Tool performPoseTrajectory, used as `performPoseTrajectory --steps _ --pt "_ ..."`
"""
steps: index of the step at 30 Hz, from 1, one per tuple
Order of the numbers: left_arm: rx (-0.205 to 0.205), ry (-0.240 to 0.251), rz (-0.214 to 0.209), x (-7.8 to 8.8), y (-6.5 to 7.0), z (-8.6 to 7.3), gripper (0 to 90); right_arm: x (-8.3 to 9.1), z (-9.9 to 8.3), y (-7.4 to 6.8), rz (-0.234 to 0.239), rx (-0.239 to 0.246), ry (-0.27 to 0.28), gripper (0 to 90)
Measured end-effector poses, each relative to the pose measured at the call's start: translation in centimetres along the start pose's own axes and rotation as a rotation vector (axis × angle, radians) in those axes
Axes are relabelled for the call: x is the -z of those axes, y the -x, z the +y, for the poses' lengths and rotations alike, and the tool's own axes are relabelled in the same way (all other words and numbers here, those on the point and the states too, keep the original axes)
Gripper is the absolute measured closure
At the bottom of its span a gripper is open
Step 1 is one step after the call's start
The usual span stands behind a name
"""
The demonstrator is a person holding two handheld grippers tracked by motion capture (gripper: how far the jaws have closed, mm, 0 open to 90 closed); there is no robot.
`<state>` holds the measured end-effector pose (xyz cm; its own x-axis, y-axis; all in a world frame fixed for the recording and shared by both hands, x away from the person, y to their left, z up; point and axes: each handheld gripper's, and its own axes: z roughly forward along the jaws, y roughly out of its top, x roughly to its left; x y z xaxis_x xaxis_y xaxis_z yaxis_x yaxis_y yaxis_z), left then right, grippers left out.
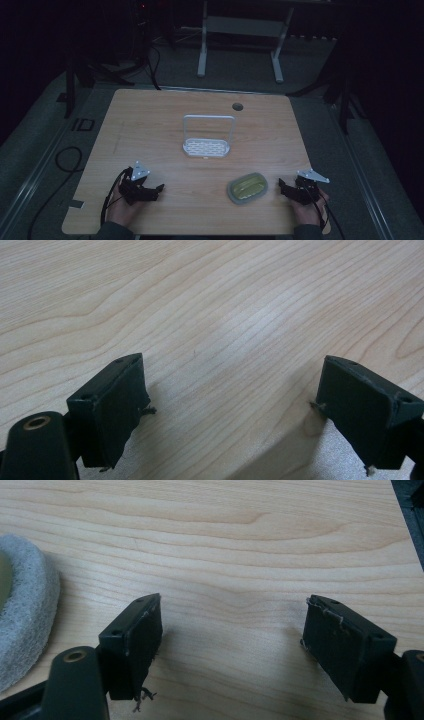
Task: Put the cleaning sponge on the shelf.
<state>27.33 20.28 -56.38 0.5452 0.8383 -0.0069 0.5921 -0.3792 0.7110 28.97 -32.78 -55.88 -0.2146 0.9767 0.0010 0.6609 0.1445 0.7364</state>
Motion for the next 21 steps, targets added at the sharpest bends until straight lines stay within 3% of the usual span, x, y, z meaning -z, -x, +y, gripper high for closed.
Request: performPoseTrajectory --steps 5,11,12,16,21 --pt "0.0 0.0 0.0 0.0 0.0 0.0 12.8 -0.1 0.0 0.0 0.012 0.011 -0.005 19.9" --pt "0.0 0.0 0.0 0.0 0.0 0.0 12.8 1.2 0.2 0.1 0.053 0.025 0.02 40.8" --pt "0.0 0.0 0.0 0.0 0.0 0.0 12.8 1.2 0.2 0.1 0.053 0.025 0.02 40.8" --pt "0.0 0.0 0.0 0.0 0.0 0.0 12.8 3.3 1.2 -0.9 0.134 0.105 0.101 62.2" --pt "0.0 0.0 0.0 0.0 0.0 0.0 12.8 4.8 1.5 -3.0 0.242 0.247 0.129 84.9"
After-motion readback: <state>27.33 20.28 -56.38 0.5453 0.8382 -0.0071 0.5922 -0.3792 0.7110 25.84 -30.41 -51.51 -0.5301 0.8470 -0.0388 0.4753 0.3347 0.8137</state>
